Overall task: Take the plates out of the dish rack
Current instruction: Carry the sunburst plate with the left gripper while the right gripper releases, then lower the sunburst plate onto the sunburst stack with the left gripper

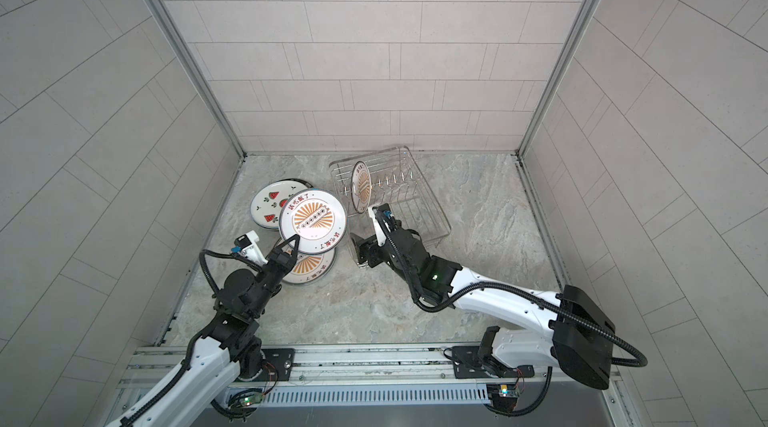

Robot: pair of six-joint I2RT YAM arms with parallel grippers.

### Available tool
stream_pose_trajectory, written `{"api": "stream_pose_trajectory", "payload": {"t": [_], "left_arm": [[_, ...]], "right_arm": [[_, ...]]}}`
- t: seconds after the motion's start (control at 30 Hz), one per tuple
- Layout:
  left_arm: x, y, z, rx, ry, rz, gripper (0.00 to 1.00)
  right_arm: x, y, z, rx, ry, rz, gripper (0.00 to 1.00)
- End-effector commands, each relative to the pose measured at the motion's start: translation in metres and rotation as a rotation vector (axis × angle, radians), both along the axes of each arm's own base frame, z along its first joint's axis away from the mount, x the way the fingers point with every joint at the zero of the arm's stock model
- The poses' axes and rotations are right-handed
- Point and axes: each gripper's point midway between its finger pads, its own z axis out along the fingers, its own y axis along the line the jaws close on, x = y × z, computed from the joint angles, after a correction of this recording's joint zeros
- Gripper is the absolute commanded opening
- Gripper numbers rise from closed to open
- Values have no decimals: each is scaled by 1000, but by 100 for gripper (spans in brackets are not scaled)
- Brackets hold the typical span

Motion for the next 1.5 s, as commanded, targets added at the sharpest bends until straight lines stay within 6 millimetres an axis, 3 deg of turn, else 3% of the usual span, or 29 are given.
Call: {"api": "stream_pose_trajectory", "payload": {"t": [0.0, 0.53, 1.03, 1.47], "left_arm": [[0, 16, 0, -60, 13, 88, 0], [-12, 45, -48, -176, 292, 274, 0], [-18, 45, -76, -203, 433, 299, 0], [-24, 37, -100, -264, 506, 273, 0]], "right_arm": [[-17, 26, 8, 4, -33, 158, 86], [-23, 51, -7, -5, 4, 265, 85], [-22, 68, -21, -43, 39, 286, 83], [-17, 70, -24, -52, 68, 260, 83]]}}
